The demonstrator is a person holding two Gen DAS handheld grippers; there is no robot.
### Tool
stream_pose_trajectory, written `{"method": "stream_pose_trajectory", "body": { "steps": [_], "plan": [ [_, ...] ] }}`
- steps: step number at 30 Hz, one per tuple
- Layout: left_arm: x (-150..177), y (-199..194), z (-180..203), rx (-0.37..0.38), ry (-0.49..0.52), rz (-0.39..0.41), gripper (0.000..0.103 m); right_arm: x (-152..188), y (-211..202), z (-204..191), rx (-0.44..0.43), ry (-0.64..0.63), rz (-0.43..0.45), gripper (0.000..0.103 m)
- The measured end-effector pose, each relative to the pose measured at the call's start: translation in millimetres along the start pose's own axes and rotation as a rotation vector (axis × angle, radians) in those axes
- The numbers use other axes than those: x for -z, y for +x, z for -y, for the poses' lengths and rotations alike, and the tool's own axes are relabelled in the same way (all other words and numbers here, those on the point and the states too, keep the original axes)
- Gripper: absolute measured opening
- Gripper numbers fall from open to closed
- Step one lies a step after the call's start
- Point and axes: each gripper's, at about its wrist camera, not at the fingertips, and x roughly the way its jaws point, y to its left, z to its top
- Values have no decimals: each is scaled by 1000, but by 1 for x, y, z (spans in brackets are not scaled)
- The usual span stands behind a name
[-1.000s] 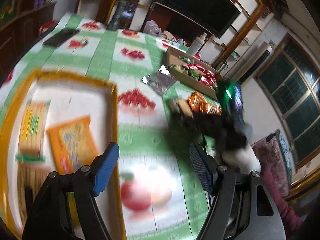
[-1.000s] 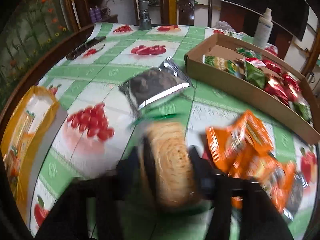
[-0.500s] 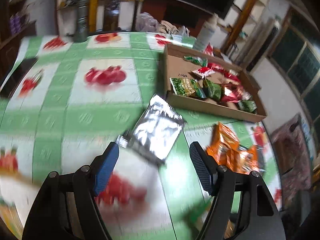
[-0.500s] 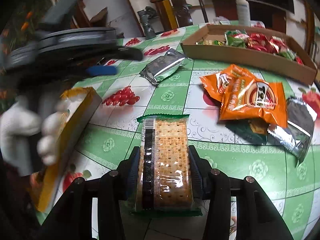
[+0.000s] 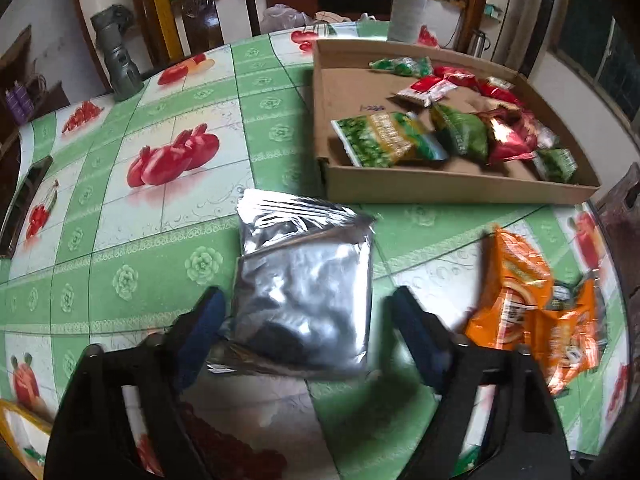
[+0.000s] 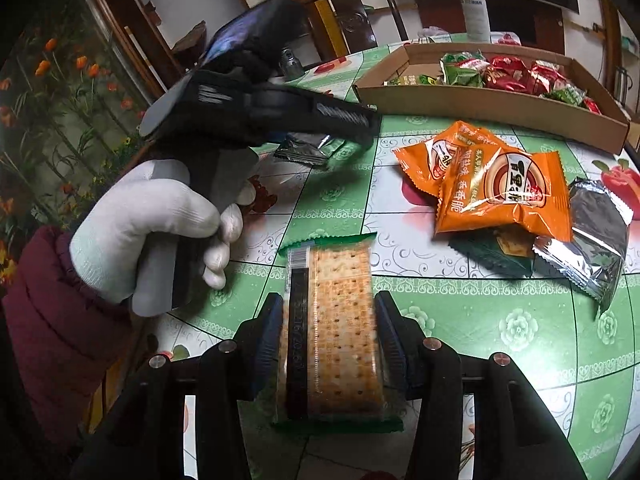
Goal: Organize snacks
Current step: 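Lower the silver foil bag into the white tray and open the left tool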
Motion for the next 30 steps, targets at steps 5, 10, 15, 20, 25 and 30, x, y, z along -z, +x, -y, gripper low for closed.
{"method": "stream_pose_trajectory", "body": {
  "steps": [5, 10, 15, 20, 25, 30],
  "plan": [
    [11, -26, -5, 43, -50, 21, 57, 3, -1, -2, 9, 2, 14, 47],
    [36, -71, -15, 98, -100, 82, 57, 3, -3, 2, 23, 13, 32, 47],
    [66, -128, -23, 138, -132, 153, 57, 4, -4, -1, 25, 6, 39, 47],
    [106, -182, -30, 136, -147, 209, 57, 6, -7, -2, 30, 7, 50, 47],
    [150, -213, -44, 119, -217, 242, 57, 7, -12, -3, 63, -2, 83, 47],
    [187, -224, -65, 108, -306, 252, 57, 5, -12, -1, 86, -10, 100, 47]
  ]
}}
